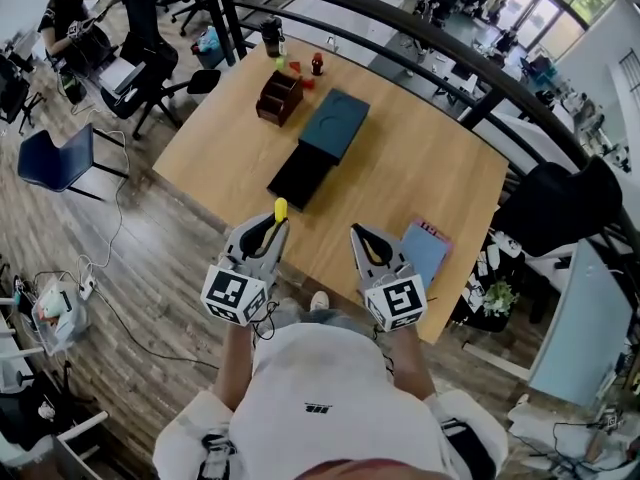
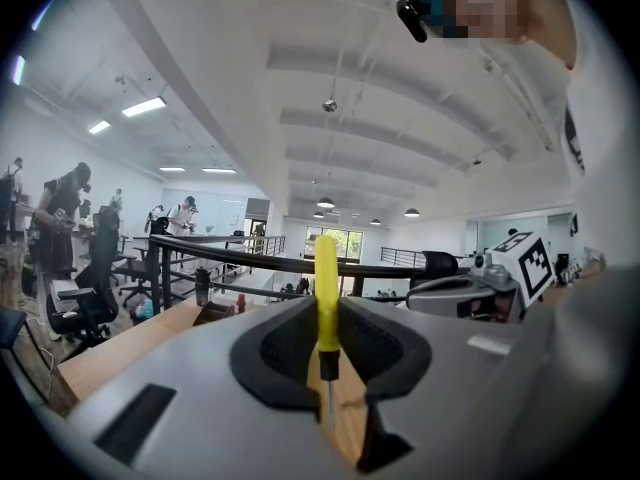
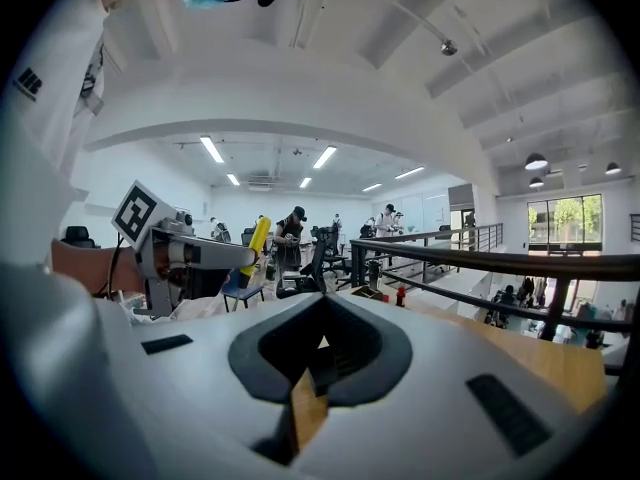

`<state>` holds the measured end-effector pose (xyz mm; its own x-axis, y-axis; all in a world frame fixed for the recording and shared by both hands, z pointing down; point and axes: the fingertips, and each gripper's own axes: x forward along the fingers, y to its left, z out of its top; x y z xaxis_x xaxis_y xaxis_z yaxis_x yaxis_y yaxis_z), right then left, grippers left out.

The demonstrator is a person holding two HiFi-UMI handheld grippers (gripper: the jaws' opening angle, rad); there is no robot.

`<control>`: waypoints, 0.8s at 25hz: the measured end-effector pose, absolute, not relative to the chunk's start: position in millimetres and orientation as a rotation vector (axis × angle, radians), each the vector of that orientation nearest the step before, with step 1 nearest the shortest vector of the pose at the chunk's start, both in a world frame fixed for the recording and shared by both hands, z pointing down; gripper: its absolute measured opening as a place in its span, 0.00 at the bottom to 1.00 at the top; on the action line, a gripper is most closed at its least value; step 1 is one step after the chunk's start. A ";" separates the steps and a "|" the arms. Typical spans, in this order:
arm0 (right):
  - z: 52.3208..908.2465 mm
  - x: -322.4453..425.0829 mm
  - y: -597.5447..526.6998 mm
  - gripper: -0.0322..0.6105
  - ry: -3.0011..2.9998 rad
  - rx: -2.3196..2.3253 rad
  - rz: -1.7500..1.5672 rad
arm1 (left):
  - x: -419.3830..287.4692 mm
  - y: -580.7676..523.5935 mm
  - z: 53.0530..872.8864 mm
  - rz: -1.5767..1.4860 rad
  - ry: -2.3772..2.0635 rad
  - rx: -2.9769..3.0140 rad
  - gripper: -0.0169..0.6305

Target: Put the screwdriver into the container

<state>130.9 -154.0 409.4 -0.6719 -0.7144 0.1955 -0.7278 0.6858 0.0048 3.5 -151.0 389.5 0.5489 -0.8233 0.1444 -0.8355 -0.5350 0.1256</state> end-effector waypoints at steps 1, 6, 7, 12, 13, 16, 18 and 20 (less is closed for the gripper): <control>411.4 131.2 -157.4 0.04 -2.713 1.169 0.116 | 4.2 -154.6 391.5 0.105 -1.408 2.599 0.13; 423.2 128.0 -173.5 0.04 -2.704 1.154 0.151 | 2.5 -173.4 402.4 0.121 -1.398 2.580 0.13; 425.7 126.7 -177.2 0.04 -2.703 1.153 0.158 | 1.2 -177.7 404.7 0.122 -1.395 2.577 0.13; 435.3 119.8 -201.2 0.04 -2.686 1.168 0.188 | -4.0 -203.4 413.2 0.118 -1.371 2.574 0.13; 436.3 118.0 -207.0 0.04 -2.682 1.174 0.193 | -5.2 -209.3 414.9 0.118 -1.361 2.575 0.13; 442.3 111.3 -225.8 0.04 -2.664 1.190 0.209 | -10.0 -228.8 422.3 0.120 -1.333 2.576 0.13; 449.2 106.7 -238.2 0.04 -2.653 1.201 0.228 | -13.6 -241.9 429.2 0.124 -1.317 2.580 0.13; 457.0 102.2 -249.9 0.04 -2.640 1.213 0.249 | -17.1 -254.7 437.1 0.137 -1.307 2.584 0.13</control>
